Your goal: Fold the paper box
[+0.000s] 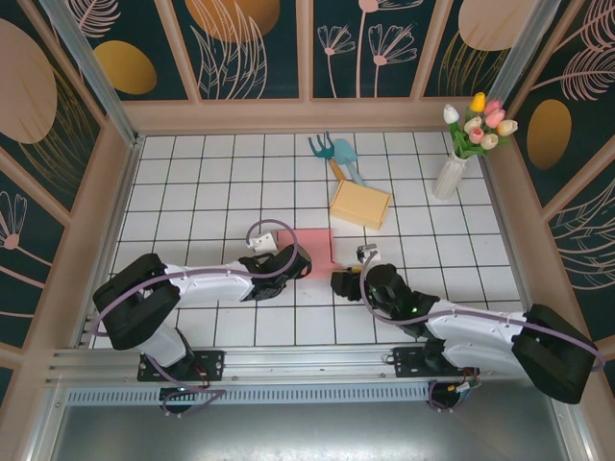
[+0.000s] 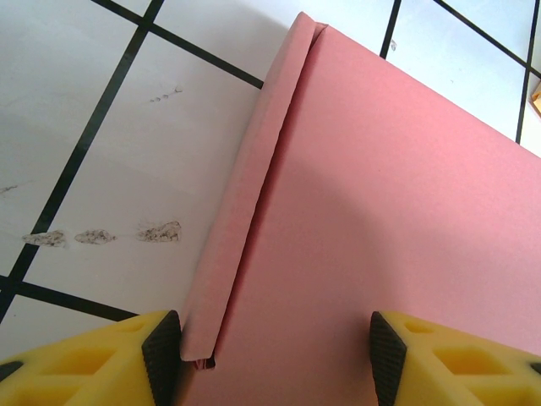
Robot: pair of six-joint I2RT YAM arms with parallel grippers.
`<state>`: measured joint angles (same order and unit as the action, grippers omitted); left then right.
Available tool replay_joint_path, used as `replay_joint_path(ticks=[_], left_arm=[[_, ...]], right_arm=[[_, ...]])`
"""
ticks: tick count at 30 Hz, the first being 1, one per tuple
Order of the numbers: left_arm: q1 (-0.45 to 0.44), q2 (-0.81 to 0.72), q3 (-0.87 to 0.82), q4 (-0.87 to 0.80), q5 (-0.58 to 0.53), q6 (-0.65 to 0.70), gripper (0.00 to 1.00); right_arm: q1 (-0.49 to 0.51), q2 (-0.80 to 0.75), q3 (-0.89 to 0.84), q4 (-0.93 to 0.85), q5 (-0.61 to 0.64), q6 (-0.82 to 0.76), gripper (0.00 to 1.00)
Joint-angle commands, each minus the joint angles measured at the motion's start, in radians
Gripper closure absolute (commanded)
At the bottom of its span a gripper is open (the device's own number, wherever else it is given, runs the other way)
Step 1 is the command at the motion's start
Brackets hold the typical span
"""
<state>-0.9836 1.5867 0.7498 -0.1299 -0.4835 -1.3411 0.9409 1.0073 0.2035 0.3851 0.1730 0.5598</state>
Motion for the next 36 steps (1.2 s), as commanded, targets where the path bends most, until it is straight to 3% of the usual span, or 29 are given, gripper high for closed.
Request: replay_joint_path(ticks=[1, 7, 11, 18, 24, 27, 31, 36], left_arm=[[0.004, 0.046, -0.036, -0.126, -0.001, -0.005, 0.39], [0.004, 0.039, -0.026, -0.140, -0.001, -0.006, 0.38], [0.004, 0.030, -0.017, -0.149, -0.006, -0.002, 0.38], [0.005, 0.036, 0.019, -0.174, -0.018, 0.007, 0.38], [0.009, 0.009, 0.035, -0.189, -0.034, -0.016, 0.35], [0.024, -0.025, 0.044, -0.189, -0.023, -0.023, 0.24], [0.031, -0.059, 0.065, -0.189, -0.022, -0.035, 0.02], [0.037, -0.056, 0.088, -0.182, 0.002, -0.073, 0.02]], right_arm=[[-0.025, -0.006, 0.060, -0.125, 0.073, -0.005, 0.38], [-0.174, 0.138, 0.159, -0.055, -0.029, -0.103, 0.33], [-0.220, 0.282, 0.252, -0.016, -0.107, -0.154, 0.33], [-0.229, 0.522, 0.357, 0.030, -0.197, -0.128, 0.41], [-0.225, 0.601, 0.344, 0.079, -0.199, -0.083, 0.50], [-0.219, 0.606, 0.337, 0.074, -0.179, -0.085, 0.51], [-0.214, 0.609, 0.325, 0.078, -0.173, -0.087, 0.51], [-0.211, 0.610, 0.312, 0.090, -0.176, -0.086, 0.51]])
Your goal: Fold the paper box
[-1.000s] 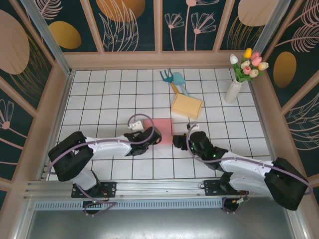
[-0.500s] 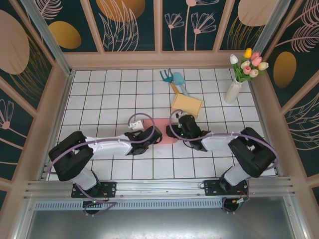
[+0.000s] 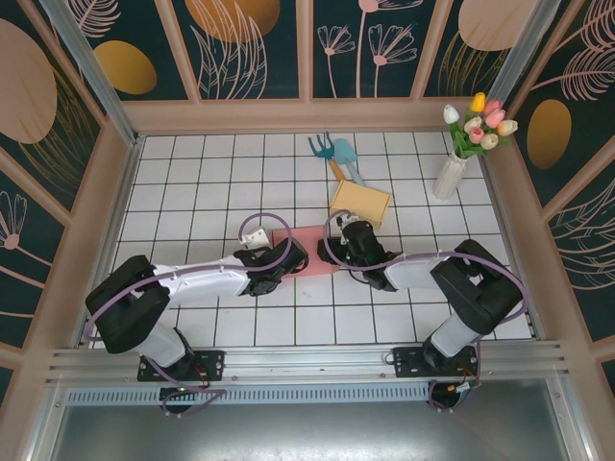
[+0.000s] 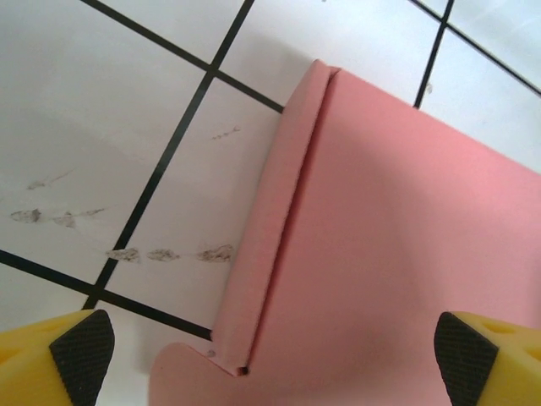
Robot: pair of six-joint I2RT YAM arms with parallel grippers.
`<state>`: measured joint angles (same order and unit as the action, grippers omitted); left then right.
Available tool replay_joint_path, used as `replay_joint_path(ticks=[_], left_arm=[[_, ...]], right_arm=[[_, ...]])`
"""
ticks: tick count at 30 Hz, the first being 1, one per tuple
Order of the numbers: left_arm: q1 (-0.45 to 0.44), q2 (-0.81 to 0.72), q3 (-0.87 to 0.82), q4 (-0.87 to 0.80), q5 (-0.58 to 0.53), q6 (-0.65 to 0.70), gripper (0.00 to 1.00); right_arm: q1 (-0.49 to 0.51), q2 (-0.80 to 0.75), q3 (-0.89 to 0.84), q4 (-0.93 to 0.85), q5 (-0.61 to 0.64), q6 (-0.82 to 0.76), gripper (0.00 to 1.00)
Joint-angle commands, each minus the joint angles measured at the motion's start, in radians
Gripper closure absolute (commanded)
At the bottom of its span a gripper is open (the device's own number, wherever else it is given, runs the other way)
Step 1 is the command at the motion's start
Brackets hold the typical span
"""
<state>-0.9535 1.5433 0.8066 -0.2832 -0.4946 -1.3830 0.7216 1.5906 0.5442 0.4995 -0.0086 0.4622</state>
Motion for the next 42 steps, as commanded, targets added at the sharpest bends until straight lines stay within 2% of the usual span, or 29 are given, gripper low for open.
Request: replay_joint_path(ticks=[1, 14, 20, 28, 33, 38, 42], left_arm=[[0.009, -0.007, 0.039, -0.027, 0.017, -0.039, 0.01], [0.094, 0.128, 0.078, 0.010, 0.154, -0.104, 0.01], [0.096, 0.164, 0.110, 0.011, 0.202, -0.107, 0.02], [0.096, 0.193, 0.207, -0.120, 0.165, -0.107, 0.02], [0.096, 0.200, 0.209, -0.114, 0.180, -0.105, 0.04], [0.096, 0.207, 0.205, -0.100, 0.199, -0.108, 0.11], [0.096, 0.202, 0.203, -0.093, 0.209, -0.116, 0.12]], right_arm=[[0.009, 0.026, -0.030, -0.023, 0.006, 0.012, 0.52], [0.009, 0.030, -0.050, -0.002, -0.015, 0.007, 0.51], [0.009, 0.032, -0.056, -0.003, -0.014, 0.001, 0.51], [0.009, 0.037, -0.055, -0.002, -0.016, -0.003, 0.51], [0.009, 0.040, -0.053, 0.000, -0.016, -0.005, 0.51], [0.009, 0.047, -0.055, 0.000, -0.018, -0.004, 0.51], [0.009, 0.051, -0.059, 0.003, -0.014, 0.003, 0.51]])
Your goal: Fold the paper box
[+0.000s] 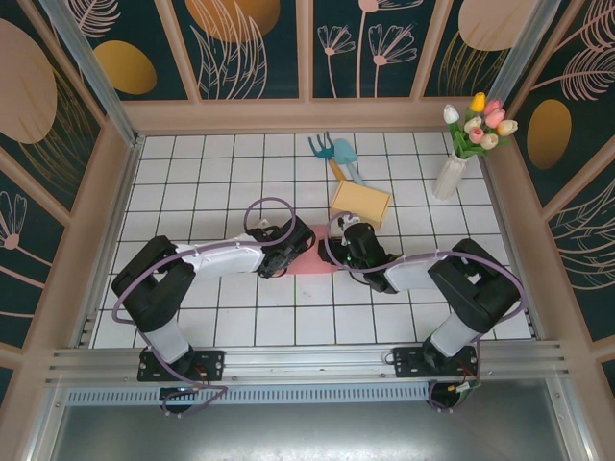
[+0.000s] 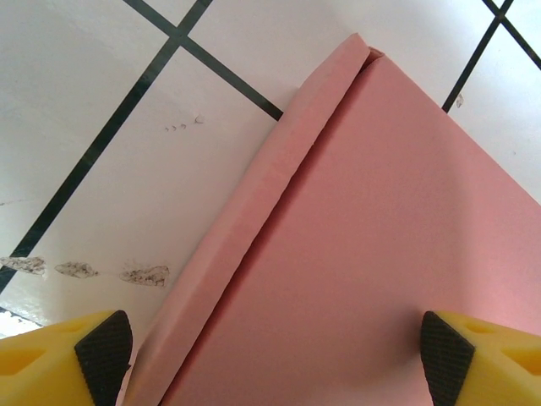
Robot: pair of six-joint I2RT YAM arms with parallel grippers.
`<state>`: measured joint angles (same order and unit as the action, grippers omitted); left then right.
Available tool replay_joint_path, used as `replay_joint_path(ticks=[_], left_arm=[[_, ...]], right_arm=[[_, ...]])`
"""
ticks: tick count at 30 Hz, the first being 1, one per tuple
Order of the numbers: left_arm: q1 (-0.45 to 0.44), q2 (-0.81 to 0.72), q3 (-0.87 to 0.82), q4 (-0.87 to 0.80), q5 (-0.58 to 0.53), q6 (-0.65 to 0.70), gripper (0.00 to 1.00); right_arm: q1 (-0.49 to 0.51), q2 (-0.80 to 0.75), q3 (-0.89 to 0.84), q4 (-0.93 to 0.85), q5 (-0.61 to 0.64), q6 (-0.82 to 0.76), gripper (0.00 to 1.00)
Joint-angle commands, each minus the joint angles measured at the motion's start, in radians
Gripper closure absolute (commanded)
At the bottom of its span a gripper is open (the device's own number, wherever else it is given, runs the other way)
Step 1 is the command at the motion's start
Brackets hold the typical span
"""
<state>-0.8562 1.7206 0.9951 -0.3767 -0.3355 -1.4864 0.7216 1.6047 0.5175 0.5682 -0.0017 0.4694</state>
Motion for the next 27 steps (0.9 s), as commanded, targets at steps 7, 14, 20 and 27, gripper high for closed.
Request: replay_joint_path(ticks=[7, 14, 20, 27], left_arm=[[0.000, 0.055, -0.003, 0.021, 0.042, -0.014, 0.15], [0.002, 0.086, -0.017, 0.038, 0.025, -0.017, 0.15], [0.002, 0.082, -0.061, 0.055, 0.025, -0.020, 0.16], [0.002, 0.076, -0.078, 0.059, 0.018, -0.018, 0.17]], right_arm=[[0.009, 0.049, -0.047, -0.043, -0.030, -0.003, 0.51], [0.009, 0.046, -0.057, -0.038, -0.041, -0.013, 0.51], [0.011, -0.016, -0.063, -0.055, -0.061, -0.005, 0.51], [0.057, -0.161, -0.063, -0.163, -0.005, 0.017, 0.49]])
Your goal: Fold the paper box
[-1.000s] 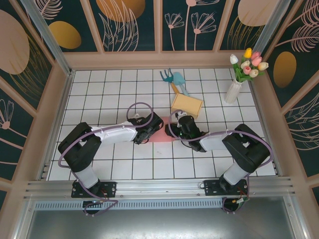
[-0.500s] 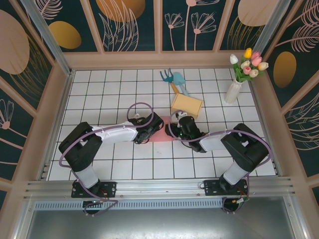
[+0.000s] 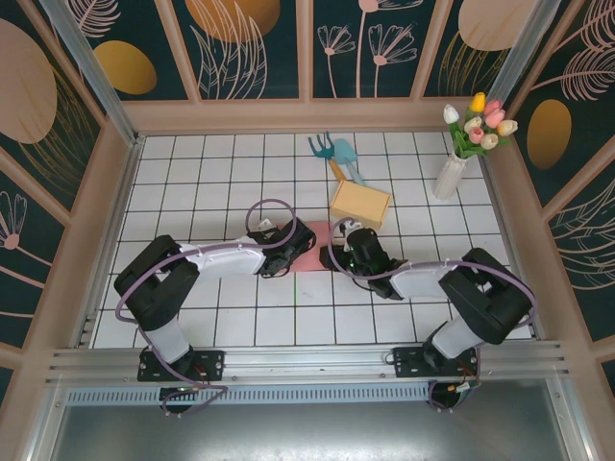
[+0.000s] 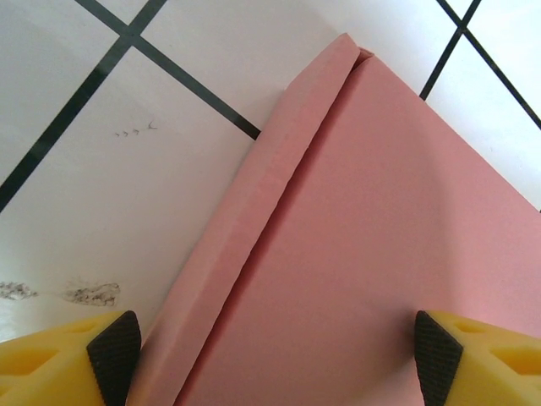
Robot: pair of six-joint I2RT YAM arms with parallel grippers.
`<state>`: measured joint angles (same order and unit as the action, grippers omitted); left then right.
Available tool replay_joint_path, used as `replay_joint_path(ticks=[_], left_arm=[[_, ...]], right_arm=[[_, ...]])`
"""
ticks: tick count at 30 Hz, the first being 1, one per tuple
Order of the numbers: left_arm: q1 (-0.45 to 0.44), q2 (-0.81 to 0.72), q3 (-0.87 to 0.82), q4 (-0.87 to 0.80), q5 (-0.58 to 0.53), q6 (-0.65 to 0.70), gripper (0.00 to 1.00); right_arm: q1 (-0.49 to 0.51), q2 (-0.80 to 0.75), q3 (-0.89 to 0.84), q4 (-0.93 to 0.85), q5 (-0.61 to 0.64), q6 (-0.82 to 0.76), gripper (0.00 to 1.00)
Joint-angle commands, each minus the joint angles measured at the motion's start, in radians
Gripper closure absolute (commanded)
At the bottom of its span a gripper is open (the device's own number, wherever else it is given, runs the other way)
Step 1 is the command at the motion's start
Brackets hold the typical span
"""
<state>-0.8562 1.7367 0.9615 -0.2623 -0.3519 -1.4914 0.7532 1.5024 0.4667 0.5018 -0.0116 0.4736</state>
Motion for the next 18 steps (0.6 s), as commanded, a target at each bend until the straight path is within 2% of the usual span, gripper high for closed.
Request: replay_joint_path(ticks=[1, 5, 18], left_arm=[[0.002, 0.059, -0.046, -0.055, 0.032, -0.014, 0.17], [0.003, 0.057, -0.048, -0.057, 0.027, -0.013, 0.17], [0.006, 0.064, -0.040, -0.072, 0.019, -0.013, 0.17]], right_arm=[[0.035, -0.078, -0.014, -0.118, 0.021, 0.018, 0.49], [0.061, -0.130, -0.023, -0.170, 0.090, 0.031, 0.48], [0.088, -0.124, -0.053, -0.148, 0.095, 0.063, 0.49]])
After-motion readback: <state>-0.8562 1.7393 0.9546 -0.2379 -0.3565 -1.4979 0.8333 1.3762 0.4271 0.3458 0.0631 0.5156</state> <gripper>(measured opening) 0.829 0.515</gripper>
